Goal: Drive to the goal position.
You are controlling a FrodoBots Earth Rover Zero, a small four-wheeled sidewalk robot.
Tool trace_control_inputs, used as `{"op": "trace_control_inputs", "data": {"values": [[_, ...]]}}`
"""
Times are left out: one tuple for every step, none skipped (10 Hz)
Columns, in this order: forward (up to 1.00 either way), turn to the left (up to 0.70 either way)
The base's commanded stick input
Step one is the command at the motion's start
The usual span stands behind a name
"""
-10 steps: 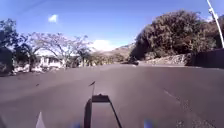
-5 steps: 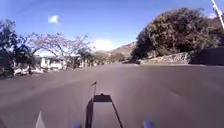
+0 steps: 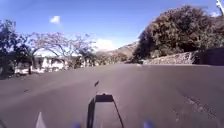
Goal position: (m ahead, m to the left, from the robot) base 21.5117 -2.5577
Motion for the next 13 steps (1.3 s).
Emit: {"op": "trace_control_inputs", "data": {"values": [[0.7, -0.35], [0.7, -0.35], [0.7, 0.0], [0.7, 0.0], [0.7, 0.0], [0.7, 0.0], [0.7, 0.0], [0.7, 0.0], [0.7, 0.0], [0.7, 0.0], [0.7, 0.0], [0.7, 0.0], [0.7, 0.0]]}}
